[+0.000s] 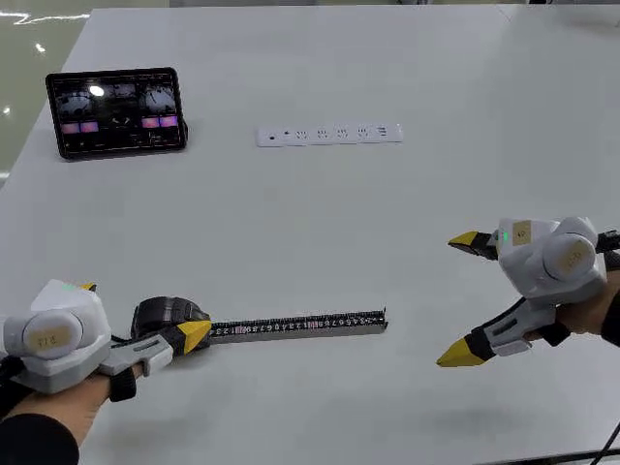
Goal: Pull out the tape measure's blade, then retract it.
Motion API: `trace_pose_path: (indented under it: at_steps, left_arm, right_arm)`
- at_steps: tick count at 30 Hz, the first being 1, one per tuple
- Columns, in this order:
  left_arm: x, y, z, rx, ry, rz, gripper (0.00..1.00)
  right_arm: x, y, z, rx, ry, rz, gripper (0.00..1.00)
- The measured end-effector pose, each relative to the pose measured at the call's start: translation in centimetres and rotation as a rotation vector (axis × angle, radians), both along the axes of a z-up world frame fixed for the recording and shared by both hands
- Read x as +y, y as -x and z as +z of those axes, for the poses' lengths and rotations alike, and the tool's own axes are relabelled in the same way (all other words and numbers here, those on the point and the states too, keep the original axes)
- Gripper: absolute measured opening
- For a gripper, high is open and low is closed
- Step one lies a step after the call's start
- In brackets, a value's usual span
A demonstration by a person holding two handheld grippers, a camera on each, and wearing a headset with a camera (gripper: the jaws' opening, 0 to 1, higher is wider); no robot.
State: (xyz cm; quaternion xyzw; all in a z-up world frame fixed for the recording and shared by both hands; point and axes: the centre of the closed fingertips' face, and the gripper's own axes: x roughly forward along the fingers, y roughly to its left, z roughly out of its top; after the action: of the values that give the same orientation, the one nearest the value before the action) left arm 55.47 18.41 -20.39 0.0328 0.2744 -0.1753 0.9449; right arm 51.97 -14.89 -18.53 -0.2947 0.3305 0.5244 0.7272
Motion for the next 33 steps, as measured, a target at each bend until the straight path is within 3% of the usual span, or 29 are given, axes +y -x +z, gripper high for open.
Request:
trace_pose_path:
  at_steps: [3,9,18,22,33]
  left_arm:
    - [-0.3,0.2,-0.3,0.014,0.035,0.023,0.99]
    - [-0.5,0.4,-1.4,0.014,0.043,0.061,0.96]
    - [-0.6,0.0,-1.5,-0.025,0.014,0.092,0.93]
    - [-1.3,-0.1,-1.3,-0.053,0.004,0.074,0.92]
    - [-2.0,-0.2,-1.5,-0.066,-0.001,0.066,0.95]
  right_arm:
    - [0.5,-0.4,-0.4,0.011,0.014,0.026,0.99]
    - [2.1,-1.0,-1.4,0.028,0.029,0.069,0.99]
    - [3.8,-2.1,-3.4,0.057,0.056,0.097,0.99]
    - [4.4,-2.4,-4.6,0.067,0.065,0.111,0.9]
    - [4.2,-2.0,-6.7,0.089,0.123,0.146,0.68]
